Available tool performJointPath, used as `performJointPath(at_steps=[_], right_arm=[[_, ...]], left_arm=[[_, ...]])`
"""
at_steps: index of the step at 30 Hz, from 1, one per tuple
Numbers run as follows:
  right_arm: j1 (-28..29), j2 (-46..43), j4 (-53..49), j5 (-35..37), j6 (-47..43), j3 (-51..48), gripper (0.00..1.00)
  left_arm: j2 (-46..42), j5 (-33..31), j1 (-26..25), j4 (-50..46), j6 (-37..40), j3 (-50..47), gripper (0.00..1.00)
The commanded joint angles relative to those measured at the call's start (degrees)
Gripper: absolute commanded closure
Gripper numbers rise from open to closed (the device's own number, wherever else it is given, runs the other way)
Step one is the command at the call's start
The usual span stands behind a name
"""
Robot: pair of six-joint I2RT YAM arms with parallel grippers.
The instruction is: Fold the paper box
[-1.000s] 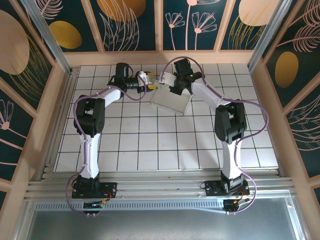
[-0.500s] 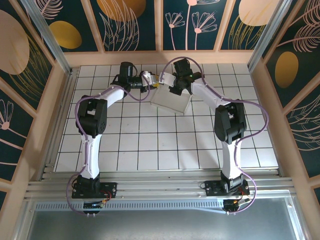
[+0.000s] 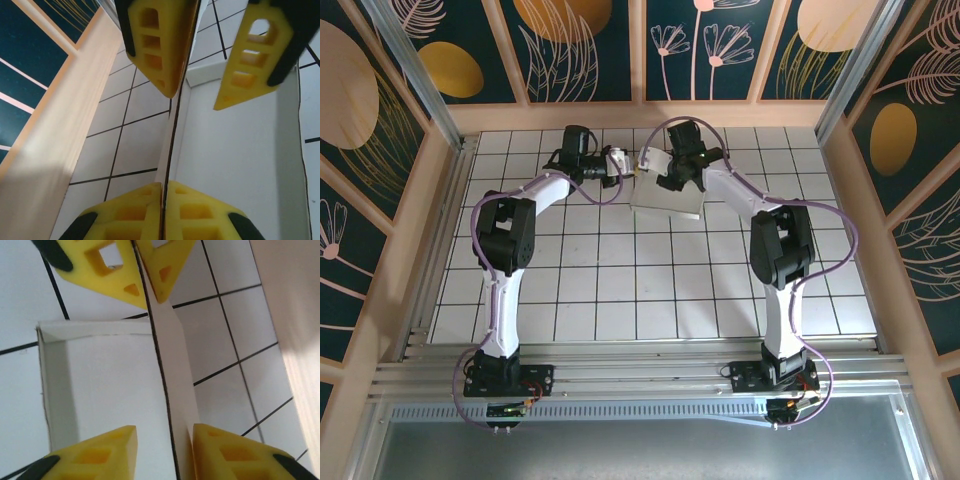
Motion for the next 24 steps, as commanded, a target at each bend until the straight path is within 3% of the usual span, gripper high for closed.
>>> performJointPath(at_steps=[1, 3, 5, 9, 11, 14, 17, 19, 24], right_arm=[[0.8, -6.7, 3.3, -3.5, 3.8, -3.2, 0.54], [0.3, -9.8, 6.9, -4.7, 7.4, -5.8, 0.47], [-0.5, -13.3, 10.7, -6.7, 13.4, -8.8, 0.2], [-4.4, -22.4, 24.3, -12.5, 27.5, -19.3, 0.02], [-7.4, -27.6, 33.9, -12.8, 41.5, -26.2, 0.01], [-15.2, -30.7, 37.8, -13.6, 68.5, -30.9, 0.01], [-24.1, -26.8, 34.7, -25.0, 90.8, -31.5, 0.18], [-27.0, -22.5, 30.5, -29.1, 97.2, -30.2, 0.27], [-28.2, -15.5, 23.9, -27.5, 102.8, -27.4, 0.28]], left_arm=[[-0.5, -0.1, -0.5, -2.6, 1.9, -0.4, 0.92], [-1.1, -0.6, -0.6, -3.1, 1.8, -0.4, 0.91], [-1.8, -1.3, -0.6, -4.3, 1.8, -0.3, 0.9], [-2.9, -3.5, -1.0, -8.0, 1.9, 0.4, 0.89], [-3.4, -5.2, -1.3, -10.0, 1.4, 0.9, 0.89], [-4.3, -7.9, -1.7, -11.3, -0.9, 1.3, 0.87], [-5.2, -9.2, -2.1, -12.9, -3.8, 2.3, 0.84], [-5.2, -9.5, -2.4, -14.8, -5.5, 3.8, 0.83], [-4.7, -10.2, -2.7, -16.6, -8.6, 5.0, 0.82]])
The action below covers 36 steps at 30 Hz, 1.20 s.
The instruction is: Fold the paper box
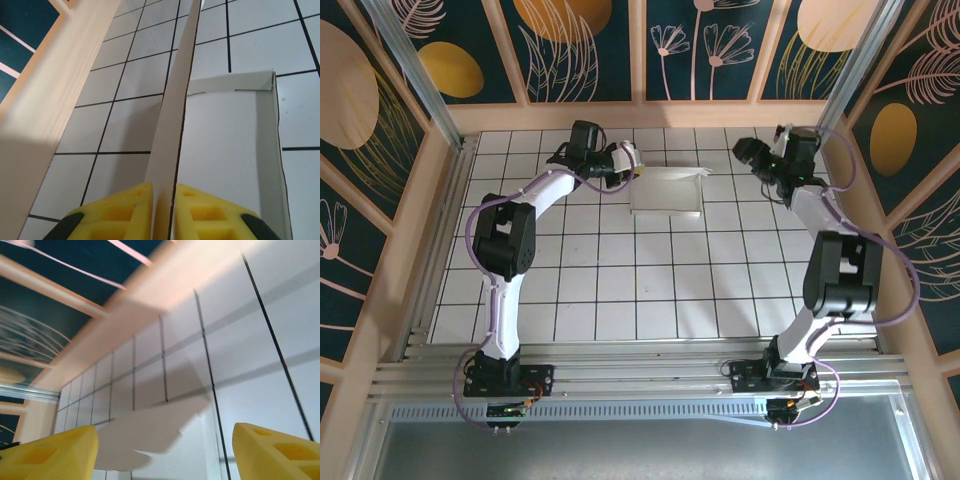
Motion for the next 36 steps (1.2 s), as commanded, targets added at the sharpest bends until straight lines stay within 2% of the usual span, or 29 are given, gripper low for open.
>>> performJointPath(at_steps=[1, 3, 5, 8, 10, 12, 14, 16, 17, 19, 23, 28, 32, 36], right_arm=[[0.9, 3.0, -3.7, -3.4, 12.8, 1.2, 0.29], [0.9, 4.4, -3.7, -2.4, 9.8, 1.5, 0.33], [0.5, 4.6, -6.6, 2.4, 2.2, 2.6, 0.32], [-0.4, 3.6, -8.1, 6.8, -16.5, 4.4, 0.3], [-0.2, 2.2, -6.1, 7.0, -31.5, 3.6, 0.28], [0.1, -0.3, -1.3, 2.3, -49.0, -0.4, 0.28], [0.2, -3.5, 6.8, -4.4, -68.4, -8.8, 0.32], [0.0, -4.8, 20.0, -8.5, -79.2, -17.0, 0.34], [-0.3, -4.1, 23.2, -11.2, -81.7, -18.2, 0.34], [-0.2, -1.2, 22.6, -14.5, -85.2, -16.1, 0.33], [1.8, 4.5, 22.8, -10.8, -91.6, -12.0, 0.32], [2.4, 10.0, 17.8, -14.5, -92.6, -4.7, 0.35], [3.5, 14.1, 14.2, -13.4, -92.6, 0.4, 0.38], [4.8, 16.9, 10.5, -13.2, -93.3, 4.3, 0.46]], left_arm=[[-1.5, -0.5, -0.3, -3.9, -3.4, 1.4, 0.83], [-1.3, -0.9, -0.5, -4.1, -4.3, 1.3, 0.83], [-1.2, -0.9, -0.5, -4.5, -4.8, 1.3, 0.83], [-1.6, -0.5, -0.5, -4.6, -5.1, 1.2, 0.84], [-1.7, -0.3, -0.6, -4.7, -4.9, 1.2, 0.84], [-1.6, -0.6, -0.4, -4.7, -5.0, 1.6, 0.85], [-1.3, -0.6, -0.5, -4.7, -5.1, 2.1, 0.85], [-1.1, -0.3, -0.5, -4.8, -5.2, 2.5, 0.85], [-1.1, -0.1, -0.4, -4.8, -5.3, 2.6, 0.85], [-0.9, 0.3, -0.5, -4.8, -5.4, 2.7, 0.85], [-0.6, 0.5, -0.4, -5.5, -5.6, 3.2, 0.86], [-0.3, 0.1, -0.5, -5.6, -5.3, 3.1, 0.86], [0.1, 0.4, -0.4, -5.5, -5.4, 3.3, 0.86], [0.2, 0.5, -0.5, -5.6, -5.5, 3.3, 0.86]])
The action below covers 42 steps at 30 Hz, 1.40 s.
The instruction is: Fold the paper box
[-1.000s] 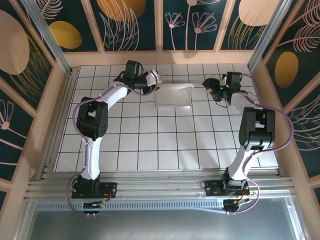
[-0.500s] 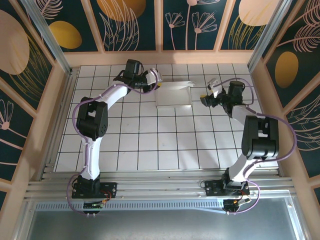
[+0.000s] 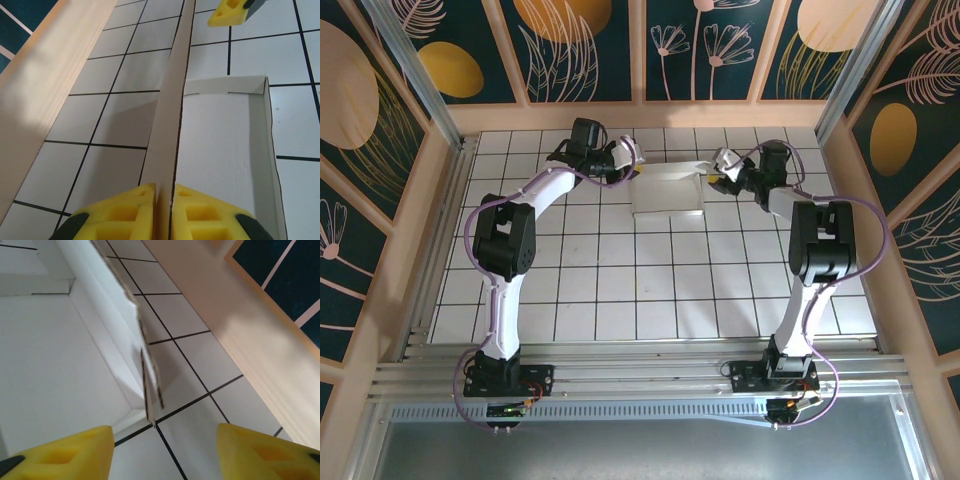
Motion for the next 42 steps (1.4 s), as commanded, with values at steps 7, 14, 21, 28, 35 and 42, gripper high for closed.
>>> performJointPath(at_steps=[7, 14, 21, 28, 35, 42], right_arm=[[2.7, 4.8, -6.6, 1.6, 0.7, 6.4, 0.68], [3.4, 6.6, -11.9, 7.3, 6.5, 10.3, 0.74], [5.0, 10.7, -23.2, 13.9, 13.3, 19.6, 0.92], [7.2, 11.0, -26.9, 15.0, 16.2, 20.7, 0.98], [8.1, 12.4, -32.6, 15.4, 25.3, 25.9, 1.0], [9.2, 15.3, -39.9, 17.0, 35.2, 30.9, 1.0]], left_arm=[[-0.1, 1.5, -0.2, -2.1, -0.9, 1.1, 0.86], [-0.1, 1.7, -0.1, -2.1, -1.0, 1.1, 0.86], [0.2, 2.5, -0.2, -1.6, -2.1, 1.4, 0.86], [0.8, 1.7, -0.6, -0.3, -5.3, 1.5, 0.87], [1.4, 1.9, -0.9, -0.3, -7.2, 2.6, 0.87], [2.2, 2.1, -1.1, -0.3, -9.0, 3.6, 0.87]])
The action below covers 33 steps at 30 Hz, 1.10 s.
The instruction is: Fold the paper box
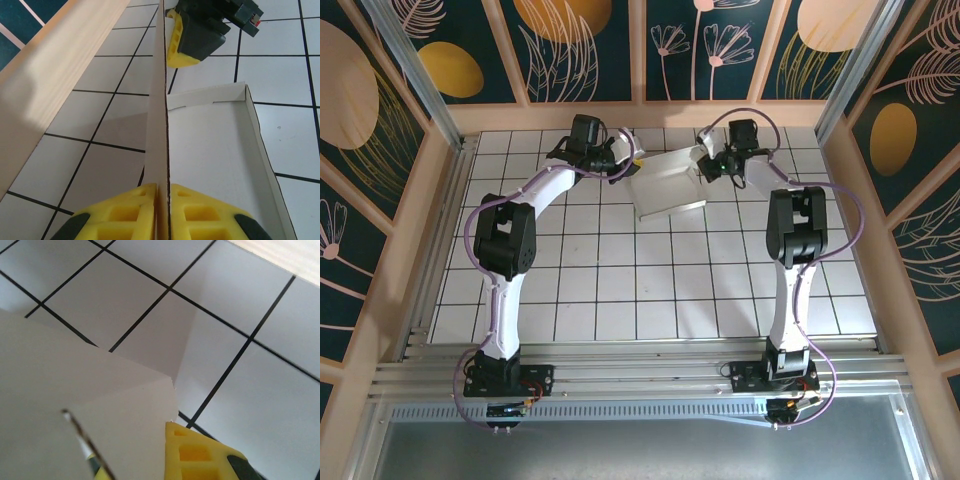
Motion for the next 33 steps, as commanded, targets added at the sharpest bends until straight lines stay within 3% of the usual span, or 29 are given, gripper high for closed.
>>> performJointPath(at_steps=[1, 9, 19, 23, 26, 30, 33], right_arm=[[2.4, 2.8, -7.8, 0.3, 7.9, 2.7, 1.0], [5.3, 4.6, -12.0, 4.2, 11.9, 4.0, 1.0], [7.6, 1.4, -8.4, 5.8, 13.7, -2.0, 0.99], [5.2, -2.0, -4.4, 4.1, 11.9, -4.4, 0.82], [-1.5, -4.7, -0.1, -4.3, 13.0, -5.8, 0.72], [-8.8, -7.4, 12.9, -21.7, 25.5, -10.6, 0.56], [-10.4, -10.6, 30.8, -26.9, 36.3, -19.6, 0.43]], left_arm=[[1.6, 2.3, -1.1, -0.3, -1.8, 1.5, 0.87], [1.7, 2.1, -1.3, -0.2, -2.2, 1.0, 0.87], [1.2, 1.9, -1.3, -0.3, -2.8, 0.9, 0.87], [1.1, 1.1, -1.3, -1.3, -0.6, 0.9, 0.87], [1.4, -0.4, -1.3, -2.7, 0.1, 2.0, 0.89], [1.6, -1.2, -1.3, -1.7, -1.9, 2.7, 0.93], [2.0, -0.4, -1.3, -0.4, -3.4, 2.6, 0.94]])
